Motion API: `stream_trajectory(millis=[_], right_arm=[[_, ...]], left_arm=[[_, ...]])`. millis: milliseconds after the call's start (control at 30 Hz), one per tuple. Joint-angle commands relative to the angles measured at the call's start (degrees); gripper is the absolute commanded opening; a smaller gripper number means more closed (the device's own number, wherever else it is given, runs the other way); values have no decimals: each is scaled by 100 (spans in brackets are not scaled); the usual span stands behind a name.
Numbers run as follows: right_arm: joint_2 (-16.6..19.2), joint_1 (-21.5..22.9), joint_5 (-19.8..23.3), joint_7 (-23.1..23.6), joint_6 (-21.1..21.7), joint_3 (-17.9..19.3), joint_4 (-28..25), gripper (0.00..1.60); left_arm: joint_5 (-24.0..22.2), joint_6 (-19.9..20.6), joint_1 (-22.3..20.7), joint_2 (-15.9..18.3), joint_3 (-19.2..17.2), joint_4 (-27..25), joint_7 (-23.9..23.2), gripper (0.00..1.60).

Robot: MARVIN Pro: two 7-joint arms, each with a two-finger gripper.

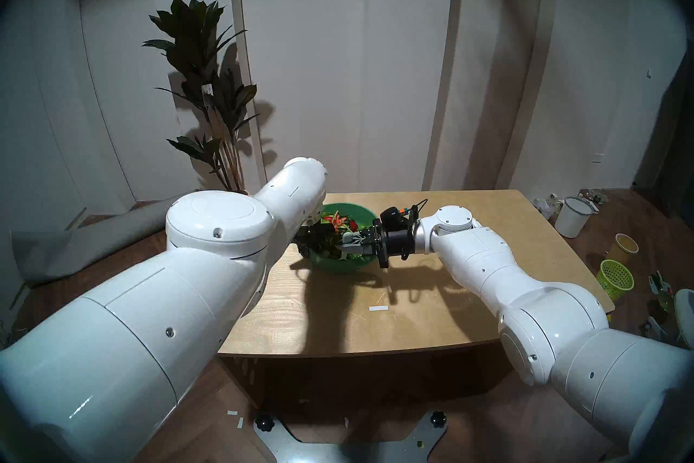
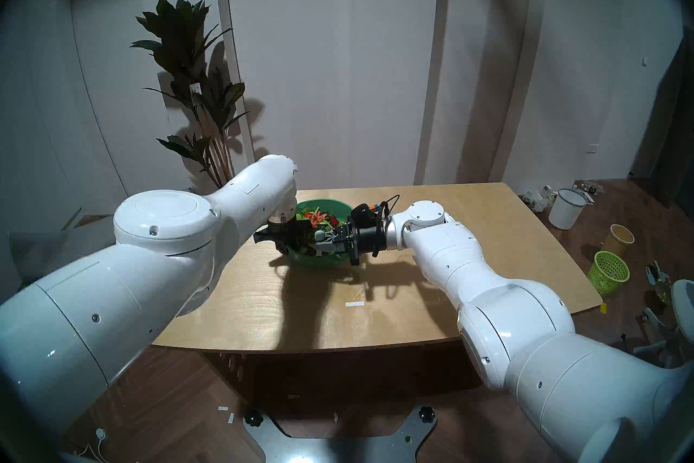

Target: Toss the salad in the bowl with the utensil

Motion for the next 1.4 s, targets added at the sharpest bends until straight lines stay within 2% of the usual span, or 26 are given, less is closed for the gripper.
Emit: stream_trajectory(millis=[0, 300, 467, 667, 900, 1100, 1367], right_arm=[[164, -151, -170, 2, -347, -268, -506, 0], [546, -62, -449, 2, -824, -520, -1201, 0], [975, -94, -699, 2, -1093, -673, -1654, 0], [1317, -241, -890, 2, -1273, -823, -2083, 0], [1669, -619, -957, -43, -1307, -925, -2469, 0], [1765, -1004, -837, -239, -1189, -939, -2687, 0], [1910, -1138, -693, -420, -1067, -850, -3005, 0]], left_arm=[[-3, 27, 167, -55, 6, 50, 31, 0], [9, 27, 178, -62, 6, 51, 37, 0], [19, 27, 190, -68, 6, 51, 45, 0], [31, 27, 203, -74, 6, 50, 55, 0], [38, 27, 216, -80, 6, 50, 73, 0], [43, 27, 222, -85, 6, 50, 85, 0], [50, 27, 230, -89, 6, 50, 104, 0]])
